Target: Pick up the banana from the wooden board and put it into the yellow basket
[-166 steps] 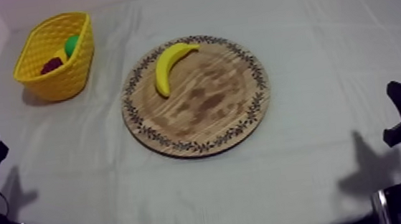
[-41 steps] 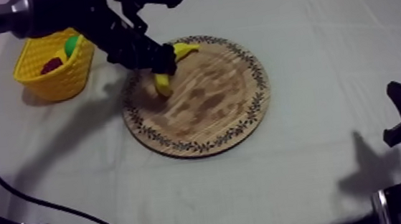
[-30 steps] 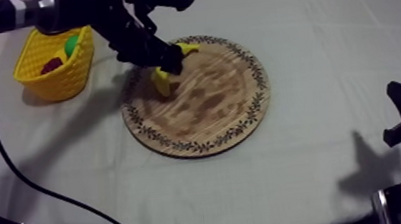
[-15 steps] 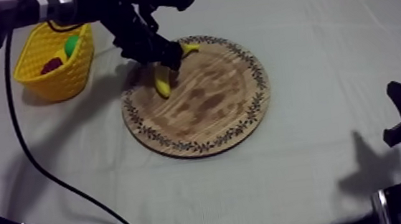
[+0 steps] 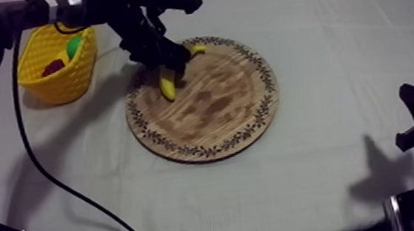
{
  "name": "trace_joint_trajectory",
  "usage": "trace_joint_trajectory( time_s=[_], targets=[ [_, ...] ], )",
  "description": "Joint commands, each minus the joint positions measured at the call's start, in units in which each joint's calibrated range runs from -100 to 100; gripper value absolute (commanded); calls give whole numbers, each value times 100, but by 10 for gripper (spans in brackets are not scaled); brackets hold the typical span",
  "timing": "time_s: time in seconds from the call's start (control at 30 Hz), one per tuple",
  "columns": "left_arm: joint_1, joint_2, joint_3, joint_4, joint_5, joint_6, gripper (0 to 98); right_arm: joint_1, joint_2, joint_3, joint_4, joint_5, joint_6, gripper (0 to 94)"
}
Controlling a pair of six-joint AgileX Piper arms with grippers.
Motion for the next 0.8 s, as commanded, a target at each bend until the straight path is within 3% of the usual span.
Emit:
trace_joint_trajectory(
  time_s=[0.0, 0.33, 0.77],
  targets=[
    [15, 29, -7, 8, -16, 2, 655, 2, 0, -5, -1, 2, -2, 3],
    [104, 123, 101, 20, -204, 6, 599, 2, 0, -5, -1, 2, -2, 3],
    [112, -39, 317, 26, -466, -28, 253, 9, 0, -5, -1, 2, -2, 3]
  ],
)
